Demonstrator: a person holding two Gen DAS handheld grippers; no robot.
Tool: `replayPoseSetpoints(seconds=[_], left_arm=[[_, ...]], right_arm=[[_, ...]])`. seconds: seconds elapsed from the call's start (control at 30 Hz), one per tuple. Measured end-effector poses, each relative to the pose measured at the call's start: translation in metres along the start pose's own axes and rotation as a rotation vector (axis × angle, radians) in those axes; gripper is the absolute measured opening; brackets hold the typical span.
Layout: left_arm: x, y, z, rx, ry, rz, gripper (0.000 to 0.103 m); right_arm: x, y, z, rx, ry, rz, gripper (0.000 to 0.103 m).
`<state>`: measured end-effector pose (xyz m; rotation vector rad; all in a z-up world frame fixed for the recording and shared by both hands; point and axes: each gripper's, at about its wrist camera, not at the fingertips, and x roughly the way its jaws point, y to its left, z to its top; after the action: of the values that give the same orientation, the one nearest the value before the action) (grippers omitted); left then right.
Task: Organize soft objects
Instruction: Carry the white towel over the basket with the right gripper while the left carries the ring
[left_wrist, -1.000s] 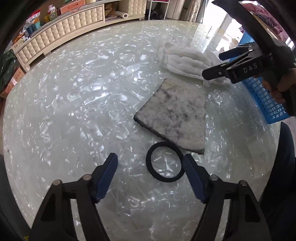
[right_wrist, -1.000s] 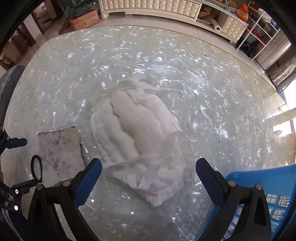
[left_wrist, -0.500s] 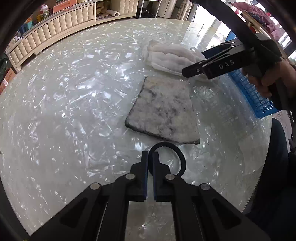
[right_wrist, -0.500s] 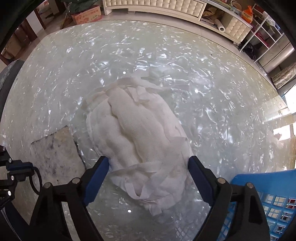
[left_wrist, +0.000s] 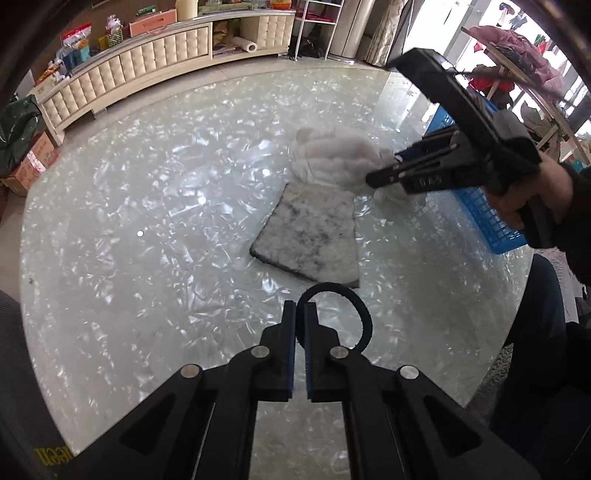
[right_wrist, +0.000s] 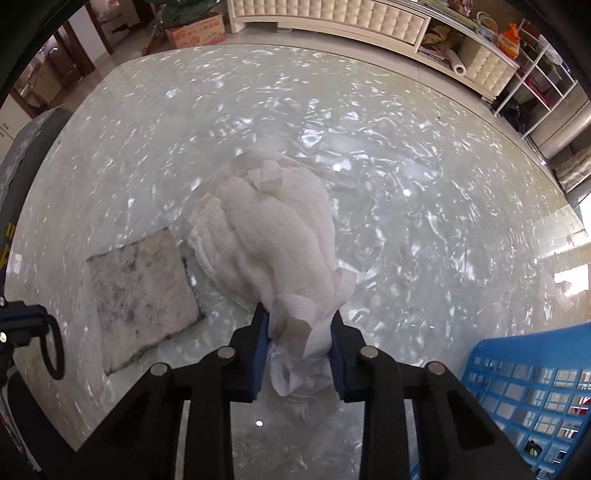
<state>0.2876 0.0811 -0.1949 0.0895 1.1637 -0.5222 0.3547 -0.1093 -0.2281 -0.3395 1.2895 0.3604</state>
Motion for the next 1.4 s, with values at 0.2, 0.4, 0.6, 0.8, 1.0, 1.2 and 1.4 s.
replayPoseSetpoints(seconds=[0.2,0.4,0.6,0.8,1.0,1.2,1.4], left_arm=[[-0.026,-0.012,0.007,-0.008,-0.031,0.016,0.003],[-0.047,-0.034,0.012,0.010,-0.059,0.036,0.003],[-0.059,-0.057,0.016,0.008,-0.088,0.051,0.003],[-0.064,-0.080,0.024,0.027,-0.101,0.063,0.003],[-0.063,-0.109,0.035,0.068,-0.106,0.056,0.003],[-0.062,-0.133,0.051,0.090,-0.125,0.040,0.003],[-0.057,-0.155,0.069,0.138,-0.119,0.037,0.003]], right_arm=[[-0.026,0.009,-0.025,-0.008,-0.030,0.002,0.025],[-0.076,0.015,-0.057,-0.028,-0.097,0.021,0.025],[-0.112,0.020,-0.087,-0.033,-0.131,0.045,0.025],[-0.146,0.014,-0.110,-0.043,-0.186,0.038,0.026],[-0.176,0.002,-0.130,-0.031,-0.245,0.045,0.026],[-0.190,-0.020,-0.144,-0.012,-0.273,0.026,0.026],[-0.202,-0.048,-0.154,0.046,-0.301,0.007,0.026]])
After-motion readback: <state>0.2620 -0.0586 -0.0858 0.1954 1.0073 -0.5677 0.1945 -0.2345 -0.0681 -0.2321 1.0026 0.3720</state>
